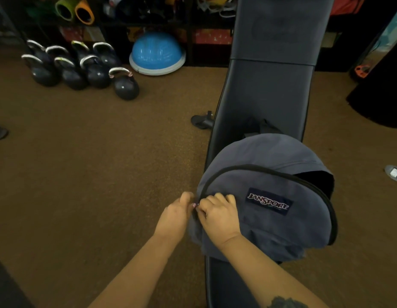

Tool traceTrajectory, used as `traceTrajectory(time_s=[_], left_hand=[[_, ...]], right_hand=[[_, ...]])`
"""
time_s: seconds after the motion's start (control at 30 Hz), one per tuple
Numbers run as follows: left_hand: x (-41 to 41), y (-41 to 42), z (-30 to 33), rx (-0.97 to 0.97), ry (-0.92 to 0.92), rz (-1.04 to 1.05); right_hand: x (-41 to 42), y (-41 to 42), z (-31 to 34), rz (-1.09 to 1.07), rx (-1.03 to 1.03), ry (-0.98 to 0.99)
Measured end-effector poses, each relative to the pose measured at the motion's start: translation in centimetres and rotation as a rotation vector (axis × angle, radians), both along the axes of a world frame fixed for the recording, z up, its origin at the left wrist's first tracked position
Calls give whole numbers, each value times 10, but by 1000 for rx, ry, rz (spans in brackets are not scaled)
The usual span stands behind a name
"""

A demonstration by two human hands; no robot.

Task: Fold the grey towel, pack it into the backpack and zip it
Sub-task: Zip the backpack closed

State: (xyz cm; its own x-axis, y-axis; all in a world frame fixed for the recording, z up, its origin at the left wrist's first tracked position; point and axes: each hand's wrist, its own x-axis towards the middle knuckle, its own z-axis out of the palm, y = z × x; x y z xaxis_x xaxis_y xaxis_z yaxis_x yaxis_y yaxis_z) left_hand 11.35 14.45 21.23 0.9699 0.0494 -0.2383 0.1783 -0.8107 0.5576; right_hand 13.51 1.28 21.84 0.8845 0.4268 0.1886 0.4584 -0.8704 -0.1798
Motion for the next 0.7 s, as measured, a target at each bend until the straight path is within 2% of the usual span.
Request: traceTrajectory(time_s=[0.13, 0.3, 0.5, 0.7], left_hand=[[-2, 2, 2, 109, -109, -120], [2, -3, 1, 195, -69, -104], [11, -4, 0, 39, -92, 42], [15, -5, -3, -106, -17, 107]], right_hand=[[12, -1, 24, 21, 2, -104], [30, -15, 30, 53, -175, -111], [11, -37, 13, 173, -102, -128], [5, -28, 11, 99, -89, -80]])
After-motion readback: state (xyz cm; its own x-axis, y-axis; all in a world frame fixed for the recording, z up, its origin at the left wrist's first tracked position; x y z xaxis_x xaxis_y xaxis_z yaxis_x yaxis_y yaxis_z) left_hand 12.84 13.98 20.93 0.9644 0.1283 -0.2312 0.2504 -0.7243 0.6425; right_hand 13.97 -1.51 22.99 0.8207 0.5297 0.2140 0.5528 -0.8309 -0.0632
